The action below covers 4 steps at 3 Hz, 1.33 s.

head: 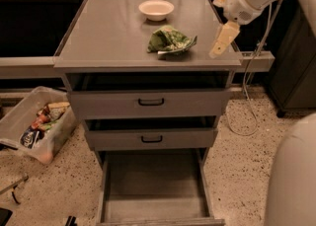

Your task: Place green jalapeno chip bag into bottom drawer

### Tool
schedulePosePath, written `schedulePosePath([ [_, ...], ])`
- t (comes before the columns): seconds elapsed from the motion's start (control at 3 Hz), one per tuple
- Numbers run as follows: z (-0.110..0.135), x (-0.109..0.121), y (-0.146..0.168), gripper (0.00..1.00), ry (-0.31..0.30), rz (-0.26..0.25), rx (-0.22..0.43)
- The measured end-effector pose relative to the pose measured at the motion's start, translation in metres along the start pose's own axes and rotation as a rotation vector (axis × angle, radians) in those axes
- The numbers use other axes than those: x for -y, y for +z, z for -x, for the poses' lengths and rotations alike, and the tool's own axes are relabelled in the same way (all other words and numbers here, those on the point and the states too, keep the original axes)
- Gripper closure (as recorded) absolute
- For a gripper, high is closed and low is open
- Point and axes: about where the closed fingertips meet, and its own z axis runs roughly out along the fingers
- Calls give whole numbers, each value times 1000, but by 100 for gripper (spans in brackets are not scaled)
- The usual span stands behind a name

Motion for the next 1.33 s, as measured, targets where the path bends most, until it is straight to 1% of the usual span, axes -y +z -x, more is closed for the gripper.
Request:
schedulePosePath([
  [0.33,26,14,44,0,-32,29,62],
  [0.67,53,23,74,0,-70,51,109],
  [1.0,71,26,97,0,-93,74,136],
  [1.33,74,21,119,0,-90,116,136],
])
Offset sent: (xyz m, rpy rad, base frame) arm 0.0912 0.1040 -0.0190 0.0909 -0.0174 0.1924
